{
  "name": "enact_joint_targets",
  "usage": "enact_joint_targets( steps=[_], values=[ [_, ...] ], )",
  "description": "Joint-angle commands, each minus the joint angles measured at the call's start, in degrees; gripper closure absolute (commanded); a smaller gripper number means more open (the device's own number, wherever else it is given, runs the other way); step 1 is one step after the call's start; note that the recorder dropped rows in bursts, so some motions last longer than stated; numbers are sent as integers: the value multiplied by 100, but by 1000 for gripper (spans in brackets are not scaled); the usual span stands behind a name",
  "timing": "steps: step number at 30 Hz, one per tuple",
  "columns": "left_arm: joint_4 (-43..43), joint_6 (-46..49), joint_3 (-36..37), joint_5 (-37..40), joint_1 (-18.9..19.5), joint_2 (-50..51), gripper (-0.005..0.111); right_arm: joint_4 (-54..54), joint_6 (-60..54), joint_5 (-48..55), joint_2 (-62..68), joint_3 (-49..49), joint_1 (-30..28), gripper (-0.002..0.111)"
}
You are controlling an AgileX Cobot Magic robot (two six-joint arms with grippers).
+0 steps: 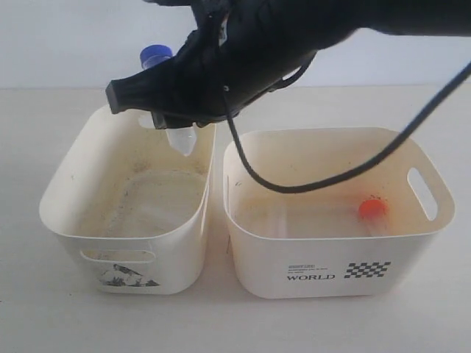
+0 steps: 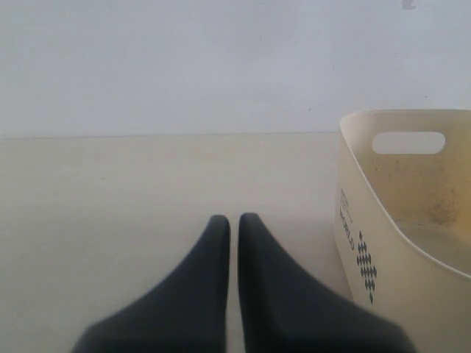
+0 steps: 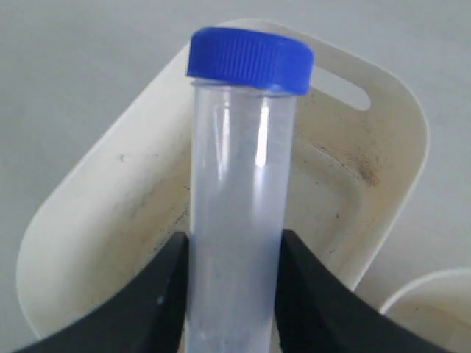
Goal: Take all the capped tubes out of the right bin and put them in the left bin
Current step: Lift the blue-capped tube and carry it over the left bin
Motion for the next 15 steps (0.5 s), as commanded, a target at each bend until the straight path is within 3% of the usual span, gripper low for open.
enact_joint_targets(
  steps=[1,7,10,13,15],
  values=[
    [-22,-54,-21,1,2,3,102,386,-726,61,424,-382,9,108],
    [-22,-54,-21,1,2,3,102,650,-1068,497,1076,-950,9,103],
    [-22,-54,-21,1,2,3,102,693,-1120,600,1335,-1180,9,82],
    [-22,-54,-21,1,2,3,102,693,-1120,624,1477,-1306,9,49],
    [-22,-54,-21,1,2,3,102,693,-1120,636,1527,-1352,9,39]
  ],
)
